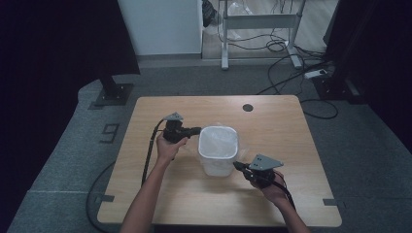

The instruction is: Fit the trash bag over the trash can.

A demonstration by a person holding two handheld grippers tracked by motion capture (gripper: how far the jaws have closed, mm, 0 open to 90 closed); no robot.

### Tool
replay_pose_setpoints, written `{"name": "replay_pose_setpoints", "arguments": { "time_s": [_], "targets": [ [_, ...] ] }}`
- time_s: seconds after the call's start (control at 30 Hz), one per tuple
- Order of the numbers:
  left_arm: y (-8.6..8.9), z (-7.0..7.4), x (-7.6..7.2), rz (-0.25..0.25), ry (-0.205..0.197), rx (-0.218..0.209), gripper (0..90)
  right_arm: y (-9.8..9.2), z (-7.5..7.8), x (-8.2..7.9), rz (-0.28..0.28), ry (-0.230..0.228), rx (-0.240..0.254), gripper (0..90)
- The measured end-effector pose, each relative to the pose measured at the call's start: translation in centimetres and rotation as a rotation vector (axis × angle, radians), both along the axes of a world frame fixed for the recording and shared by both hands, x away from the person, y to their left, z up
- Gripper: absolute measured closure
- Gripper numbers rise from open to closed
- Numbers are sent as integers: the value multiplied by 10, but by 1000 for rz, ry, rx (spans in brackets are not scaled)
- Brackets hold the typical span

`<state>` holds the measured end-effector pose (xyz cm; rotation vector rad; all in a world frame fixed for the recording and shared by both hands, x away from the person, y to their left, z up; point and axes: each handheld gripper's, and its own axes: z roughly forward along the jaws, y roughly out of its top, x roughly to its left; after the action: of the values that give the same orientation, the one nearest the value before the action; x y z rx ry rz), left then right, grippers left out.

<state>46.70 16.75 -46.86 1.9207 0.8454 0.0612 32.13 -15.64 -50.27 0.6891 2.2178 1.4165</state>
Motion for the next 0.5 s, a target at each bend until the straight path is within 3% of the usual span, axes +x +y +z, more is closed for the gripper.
{"name": "replay_pose_setpoints", "arguments": {
  "time_s": [0.23, 0.5],
  "targets": [
    [-7, -9, 4, -13, 50, 29, 900, -1, -4, 2, -1, 9, -7, 894],
    [-8, -6, 0, -19, 21, 60, 879, -2, -7, 4, -11, 19, -11, 893]
  ]
}}
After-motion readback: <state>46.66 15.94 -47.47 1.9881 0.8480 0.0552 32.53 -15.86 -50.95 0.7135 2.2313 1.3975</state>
